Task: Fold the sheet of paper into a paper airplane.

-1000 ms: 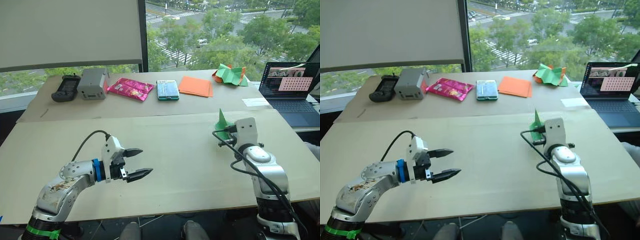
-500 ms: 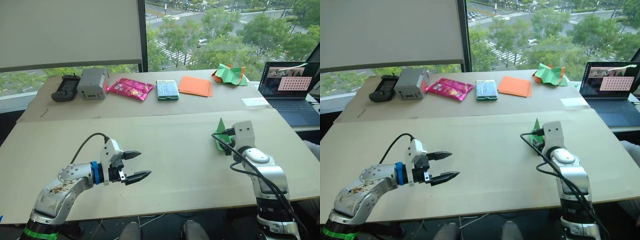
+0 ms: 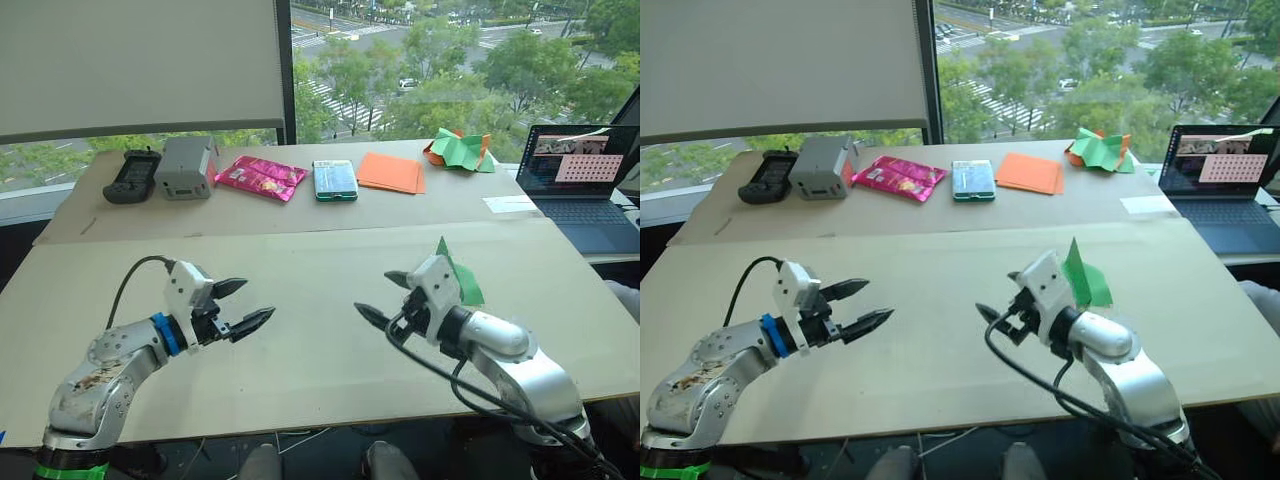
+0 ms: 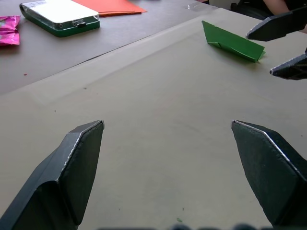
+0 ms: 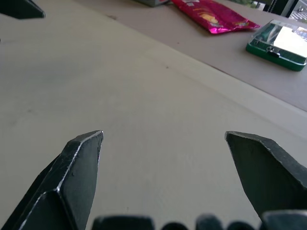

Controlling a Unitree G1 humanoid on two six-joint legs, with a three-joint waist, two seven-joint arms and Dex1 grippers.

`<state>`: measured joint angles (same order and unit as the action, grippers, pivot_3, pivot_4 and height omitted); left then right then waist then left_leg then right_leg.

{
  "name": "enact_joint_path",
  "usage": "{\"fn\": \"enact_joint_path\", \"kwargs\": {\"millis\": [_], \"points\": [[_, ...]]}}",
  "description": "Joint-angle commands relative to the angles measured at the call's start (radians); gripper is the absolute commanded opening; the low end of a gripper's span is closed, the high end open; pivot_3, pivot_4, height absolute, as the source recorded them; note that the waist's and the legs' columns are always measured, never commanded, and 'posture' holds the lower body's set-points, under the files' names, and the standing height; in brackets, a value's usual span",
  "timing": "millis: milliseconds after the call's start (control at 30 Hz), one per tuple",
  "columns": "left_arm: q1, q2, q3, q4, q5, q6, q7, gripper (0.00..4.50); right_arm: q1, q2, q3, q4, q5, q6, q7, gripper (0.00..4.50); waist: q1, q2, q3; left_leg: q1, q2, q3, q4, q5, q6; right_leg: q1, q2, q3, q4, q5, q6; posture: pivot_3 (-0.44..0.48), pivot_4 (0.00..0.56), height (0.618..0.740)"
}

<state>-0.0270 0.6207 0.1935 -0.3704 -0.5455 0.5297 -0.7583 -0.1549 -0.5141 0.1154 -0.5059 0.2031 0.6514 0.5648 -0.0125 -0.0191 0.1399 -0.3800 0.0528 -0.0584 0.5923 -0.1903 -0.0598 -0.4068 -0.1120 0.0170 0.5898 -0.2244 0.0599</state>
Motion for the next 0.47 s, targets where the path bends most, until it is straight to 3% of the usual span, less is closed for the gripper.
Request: {"fn": "enact_joint_path", "kwargs": {"millis": [33,467], "points": [[0.017,0.012,0.039,0.003,0.009,-0.041,-0.004,4.50,0.000,-0.006,0.017,0.045,-0.043,-0.072,-0.010,4.48,0.001,0.000,0.000,0.000,0.000,0.000,0.000,0.000,0.000,0.000,0.000,0.000,-0.001,0.000,0.000,0.000,0.150,0.706],[0.064,0.010,0.071,0.007,0.005,-0.064,-0.011,4.50,-0.017,0.010,0.016,0.117,-0.053,-0.114,-0.010,4.48,0.000,0.000,0.000,-0.001,0.000,0.000,0.000,0.000,0.000,0.002,0.000,0.000,0.000,0.000,0.000,0.000,0.150,0.706]]}}
